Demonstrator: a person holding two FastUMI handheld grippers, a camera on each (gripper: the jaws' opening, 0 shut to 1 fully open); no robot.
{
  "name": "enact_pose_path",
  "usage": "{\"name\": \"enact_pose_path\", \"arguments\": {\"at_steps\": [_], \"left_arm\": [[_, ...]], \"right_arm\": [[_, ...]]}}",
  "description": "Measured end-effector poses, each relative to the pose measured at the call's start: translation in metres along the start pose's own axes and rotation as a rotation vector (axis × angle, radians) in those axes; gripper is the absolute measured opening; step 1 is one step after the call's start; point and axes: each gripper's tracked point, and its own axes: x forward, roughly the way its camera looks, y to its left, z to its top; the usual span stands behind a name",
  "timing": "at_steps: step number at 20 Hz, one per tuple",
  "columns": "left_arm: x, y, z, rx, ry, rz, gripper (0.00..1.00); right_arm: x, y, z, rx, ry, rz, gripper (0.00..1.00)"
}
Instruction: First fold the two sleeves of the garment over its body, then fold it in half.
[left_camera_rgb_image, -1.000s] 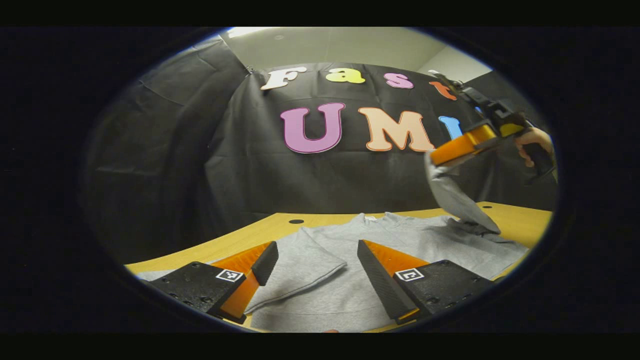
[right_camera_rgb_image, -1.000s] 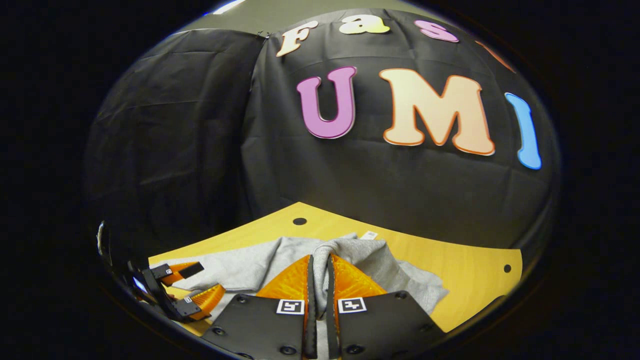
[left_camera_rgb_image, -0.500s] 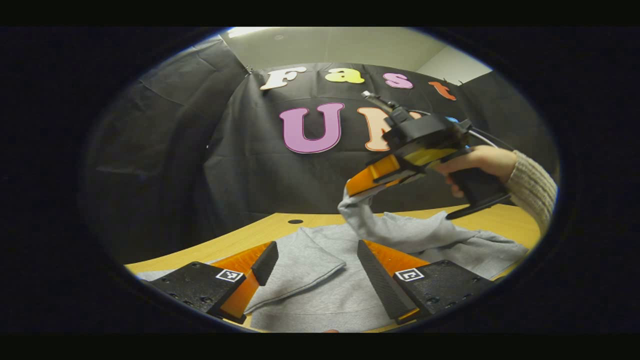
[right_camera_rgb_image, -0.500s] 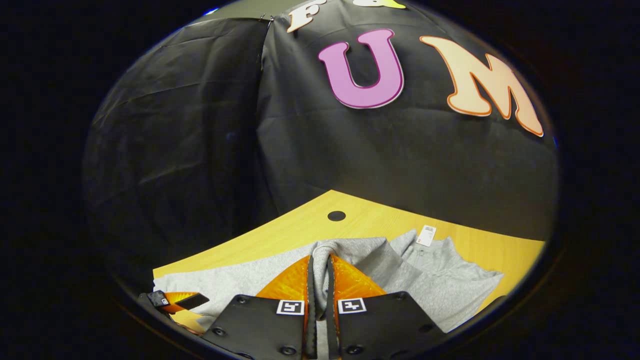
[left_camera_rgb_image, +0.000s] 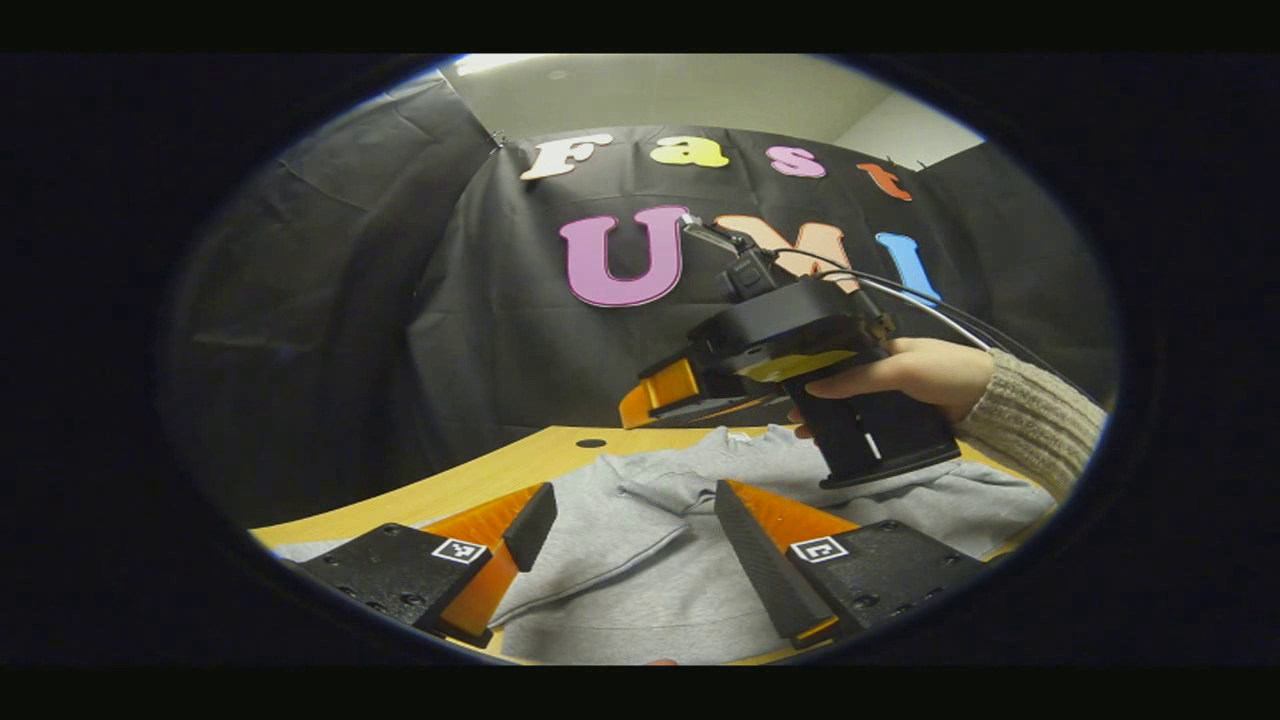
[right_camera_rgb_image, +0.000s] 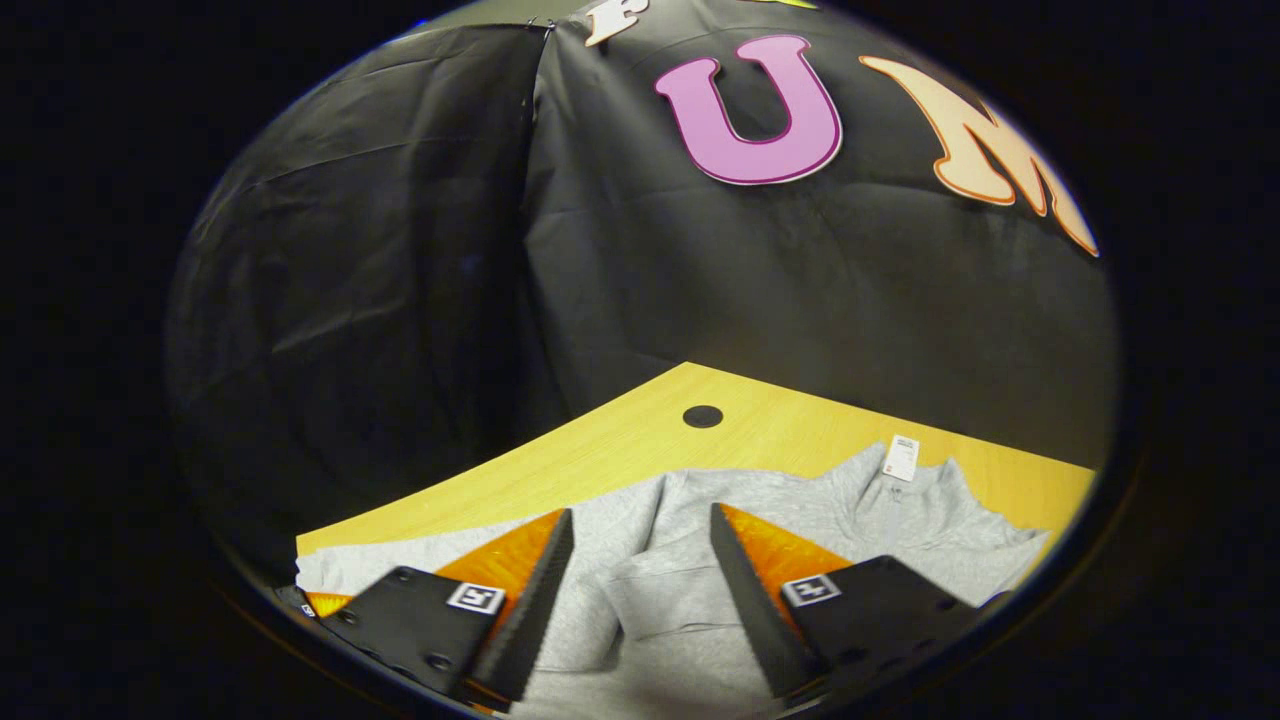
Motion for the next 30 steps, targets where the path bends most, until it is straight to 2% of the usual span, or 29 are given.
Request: {"name": "enact_pose_path", "arguments": {"at_steps": [2,6,10,13,16,19,21,25,30], "left_arm": [[0.0,0.0,-0.001,0.0,0.001,0.0,0.94],[0.0,-0.001,0.0,-0.002,0.0,-0.001,0.93],[0.001,0.003,0.001,0.006,-0.007,0.009,0.94],[0.003,0.009,-0.001,0.03,0.007,0.013,0.94],[-0.002,0.018,-0.004,0.051,0.035,0.019,0.94],[-0.012,0.031,-0.01,0.047,0.1,0.004,0.94],[-0.024,0.049,-0.009,0.054,0.154,0.004,0.95],[-0.057,0.109,-0.002,0.13,0.227,0.074,0.95],[-0.104,0.165,-0.017,0.186,0.324,0.15,0.95]], "right_arm": [[-0.006,-0.005,0.004,-0.023,-0.014,-0.017,1.0],[-0.04,-0.019,0.01,0.006,-0.053,-0.026,0.99],[-0.104,-0.052,0.008,-0.048,-0.11,-0.115,0.99],[-0.161,-0.063,0.003,-0.037,-0.18,-0.148,1.0],[-0.217,-0.079,-0.009,-0.036,-0.256,-0.204,0.99],[-0.255,-0.093,-0.032,-0.029,-0.282,-0.26,0.99],[-0.274,-0.099,-0.051,-0.024,-0.276,-0.285,0.99],[-0.292,-0.106,-0.09,0.022,-0.241,-0.298,0.99],[-0.305,-0.12,-0.108,0.062,-0.251,-0.348,0.99]]}}
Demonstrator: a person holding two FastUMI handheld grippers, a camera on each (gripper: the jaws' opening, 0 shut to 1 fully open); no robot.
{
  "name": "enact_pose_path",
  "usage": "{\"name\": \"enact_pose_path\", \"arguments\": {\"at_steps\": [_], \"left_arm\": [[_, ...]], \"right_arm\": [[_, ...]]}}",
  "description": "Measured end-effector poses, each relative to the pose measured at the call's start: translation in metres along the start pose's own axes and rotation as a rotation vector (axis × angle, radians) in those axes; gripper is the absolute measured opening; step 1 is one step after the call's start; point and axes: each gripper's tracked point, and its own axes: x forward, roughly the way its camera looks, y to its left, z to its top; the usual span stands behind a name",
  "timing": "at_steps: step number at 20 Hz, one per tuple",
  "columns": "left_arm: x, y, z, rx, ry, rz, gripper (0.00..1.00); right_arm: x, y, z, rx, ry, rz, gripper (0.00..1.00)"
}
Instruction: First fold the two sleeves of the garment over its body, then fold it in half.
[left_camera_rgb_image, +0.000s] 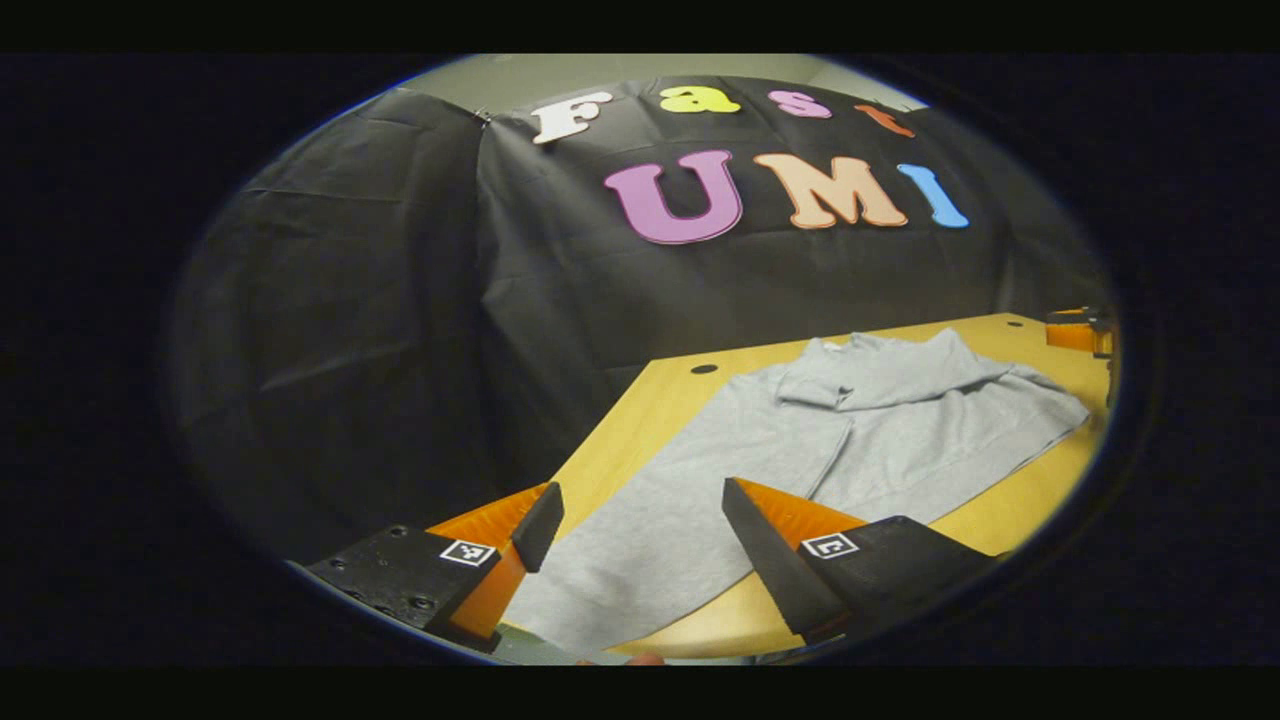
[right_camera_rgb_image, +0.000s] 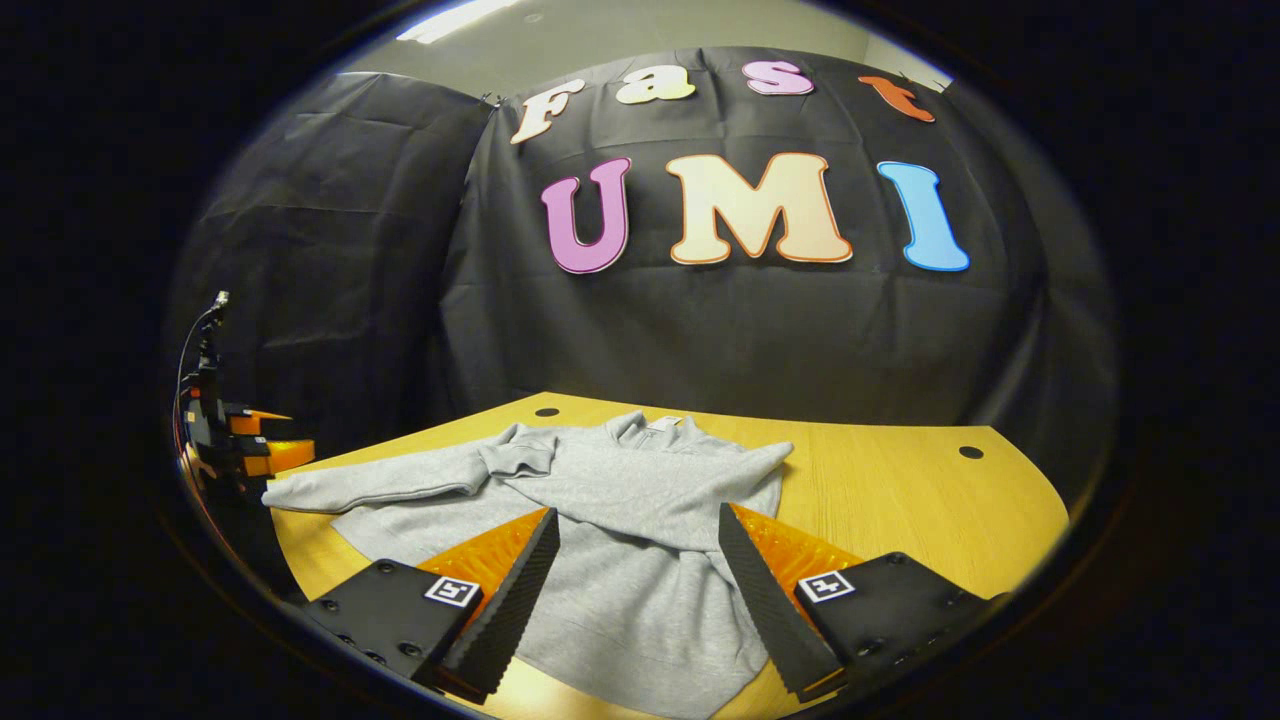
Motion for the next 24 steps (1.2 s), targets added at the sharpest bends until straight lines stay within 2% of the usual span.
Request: {"name": "enact_pose_path", "arguments": {"at_steps": [6,11,24], "left_arm": [[-0.019,0.015,-0.051,-0.049,0.125,0.003,0.95],[-0.024,0.028,-0.089,-0.09,0.241,0.036,0.94],[-0.024,0.028,-0.099,-0.124,0.264,0.02,0.93]], "right_arm": [[-0.019,-0.006,0.009,0.02,-0.068,-0.025,0.99],[-0.029,-0.014,0.007,0.029,-0.083,-0.048,0.99],[-0.026,-0.026,-0.008,0.027,-0.045,-0.085,0.99]]}}
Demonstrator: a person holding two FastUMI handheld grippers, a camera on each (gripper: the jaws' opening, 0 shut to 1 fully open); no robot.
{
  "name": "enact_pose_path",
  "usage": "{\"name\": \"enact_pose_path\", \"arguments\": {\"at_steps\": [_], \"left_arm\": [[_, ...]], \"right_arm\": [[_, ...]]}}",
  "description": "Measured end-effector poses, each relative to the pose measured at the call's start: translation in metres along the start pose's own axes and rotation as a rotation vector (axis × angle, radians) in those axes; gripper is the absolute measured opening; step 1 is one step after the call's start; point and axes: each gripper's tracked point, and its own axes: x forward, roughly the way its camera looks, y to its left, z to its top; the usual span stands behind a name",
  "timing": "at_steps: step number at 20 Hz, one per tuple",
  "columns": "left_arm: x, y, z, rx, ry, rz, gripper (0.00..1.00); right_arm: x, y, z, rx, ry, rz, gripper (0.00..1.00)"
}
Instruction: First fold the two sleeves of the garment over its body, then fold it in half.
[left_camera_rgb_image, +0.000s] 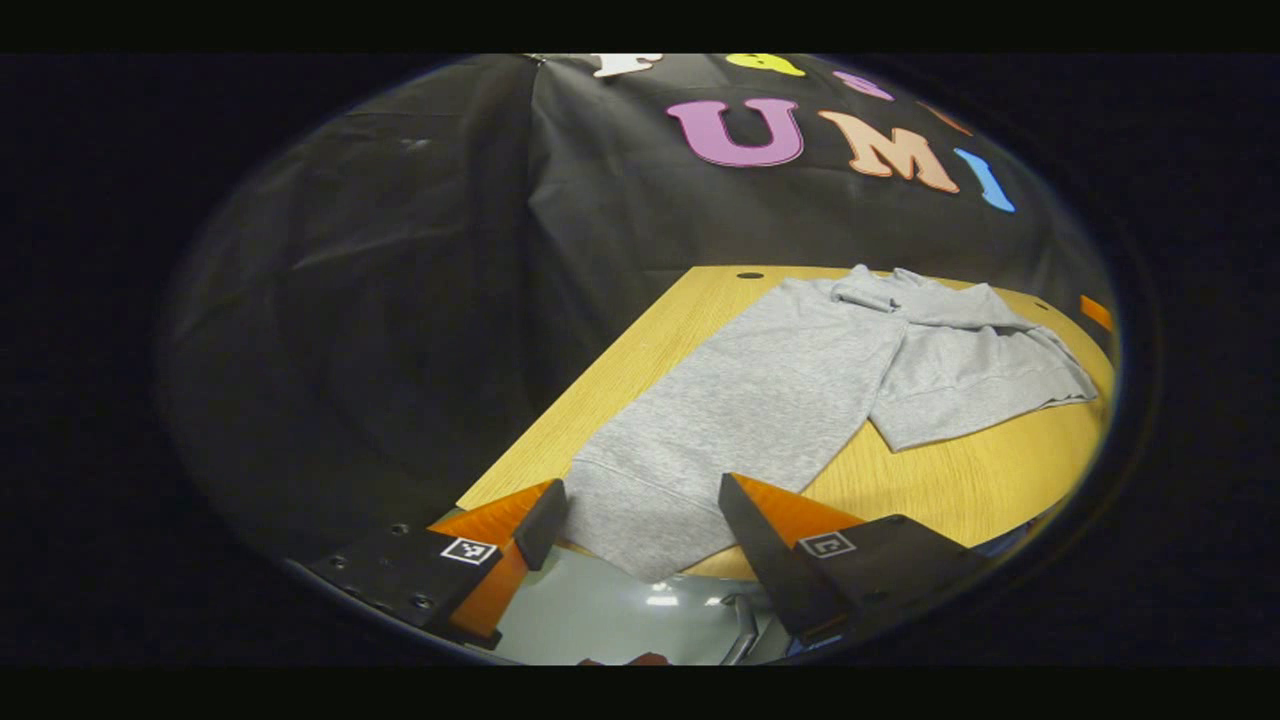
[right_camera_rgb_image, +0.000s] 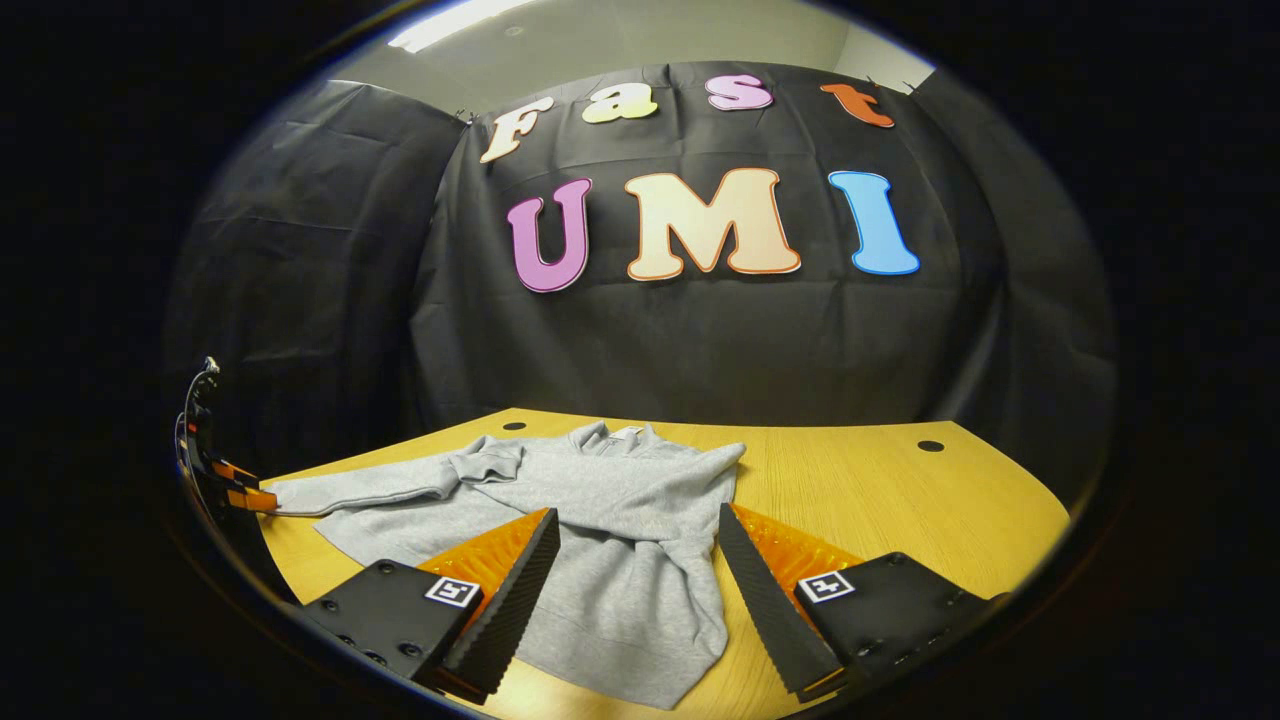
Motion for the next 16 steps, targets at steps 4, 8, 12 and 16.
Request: {"name": "enact_pose_path", "arguments": {"at_steps": [4,8,12,16], "left_arm": [[0.001,-0.005,-0.002,-0.063,0.009,-0.048,0.9],[0.001,-0.014,-0.001,-0.083,0.011,-0.067,0.85],[0.004,-0.019,0.0,-0.078,0.011,-0.053,0.5],[0.003,-0.017,0.004,-0.112,-0.003,-0.018,0.16]], "right_arm": [[0.001,0.003,-0.003,0.024,0.008,0.008,0.99],[0.002,0.006,-0.005,0.021,0.014,0.011,0.99],[0.002,0.007,-0.006,0.022,0.019,0.017,0.99],[0.0,0.006,-0.004,0.031,0.015,0.018,0.99]]}}
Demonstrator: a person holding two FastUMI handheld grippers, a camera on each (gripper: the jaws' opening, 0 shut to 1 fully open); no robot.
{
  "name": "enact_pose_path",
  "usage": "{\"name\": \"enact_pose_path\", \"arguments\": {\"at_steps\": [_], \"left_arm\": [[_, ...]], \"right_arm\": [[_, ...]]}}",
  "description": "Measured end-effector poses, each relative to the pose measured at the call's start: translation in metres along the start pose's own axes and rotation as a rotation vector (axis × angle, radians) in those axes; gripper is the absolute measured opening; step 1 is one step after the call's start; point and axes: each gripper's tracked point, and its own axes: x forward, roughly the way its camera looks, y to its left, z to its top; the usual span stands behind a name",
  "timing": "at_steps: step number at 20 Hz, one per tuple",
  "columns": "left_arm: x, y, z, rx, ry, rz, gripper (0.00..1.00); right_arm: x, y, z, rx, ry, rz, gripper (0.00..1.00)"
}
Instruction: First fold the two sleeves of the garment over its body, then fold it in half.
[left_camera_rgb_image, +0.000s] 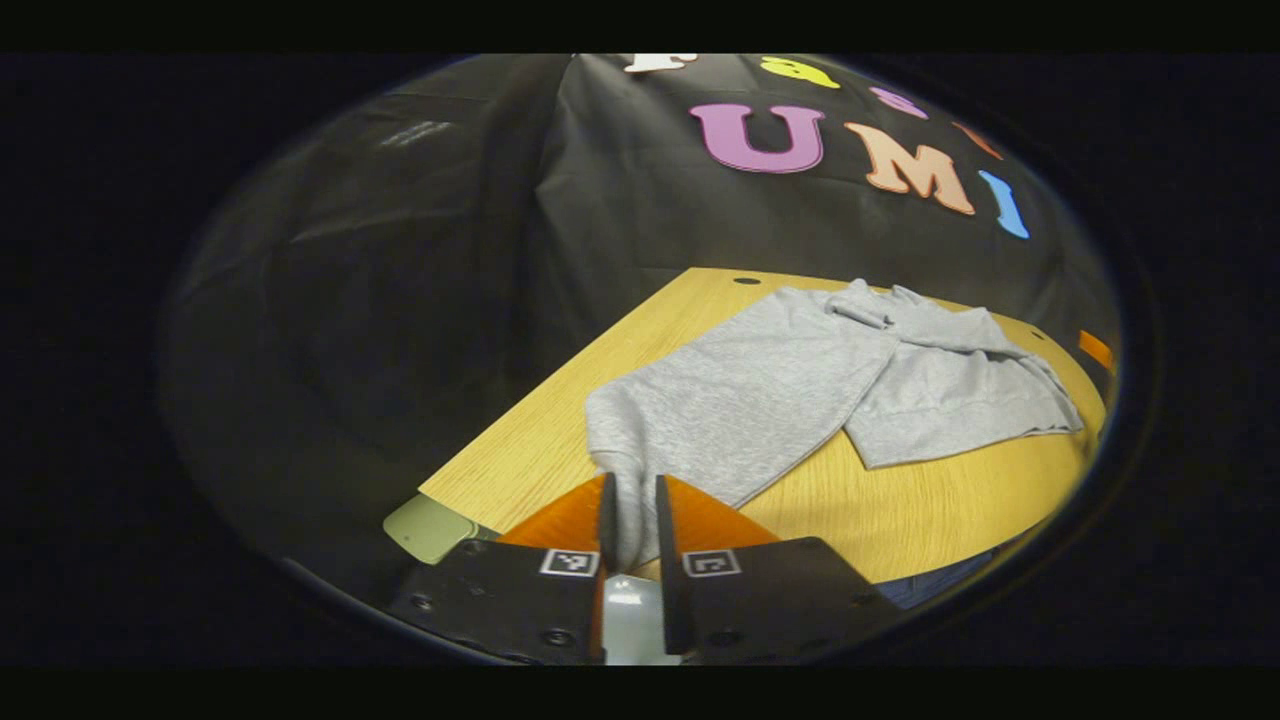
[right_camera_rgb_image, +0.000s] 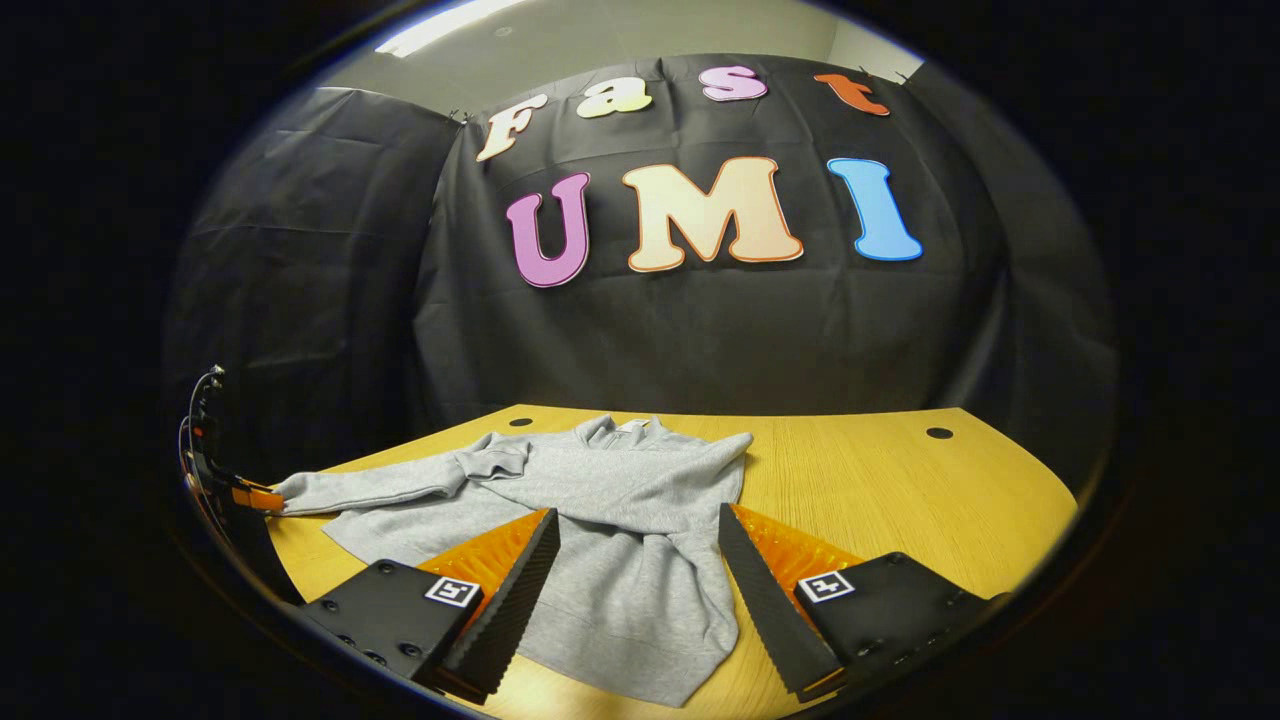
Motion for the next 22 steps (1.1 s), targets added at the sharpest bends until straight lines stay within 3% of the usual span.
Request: {"name": "enact_pose_path", "arguments": {"at_steps": [3,5,10,15,18,22], "left_arm": [[0.0,0.001,0.005,-0.03,-0.018,0.01,0.03],[0.0,-0.001,0.003,-0.037,-0.004,0.017,0.0],[-0.002,-0.015,0.028,-0.006,-0.014,-0.007,0.0],[0.004,-0.046,0.1,0.07,-0.131,-0.055,0.0],[0.009,-0.093,0.148,0.127,-0.209,-0.134,0.0],[0.023,-0.191,0.206,0.184,-0.293,-0.3,0.0]], "right_arm": [[-0.001,0.002,0.002,0.008,-0.004,0.005,0.99],[-0.001,0.002,0.001,0.009,-0.003,0.007,0.99],[-0.003,0.002,-0.002,0.012,0.006,0.012,0.99],[-0.002,0.003,-0.003,0.034,0.011,0.022,0.99],[0.0,0.006,-0.006,0.05,0.023,0.034,0.98],[0.001,0.005,-0.012,0.053,0.045,0.044,0.98]]}}
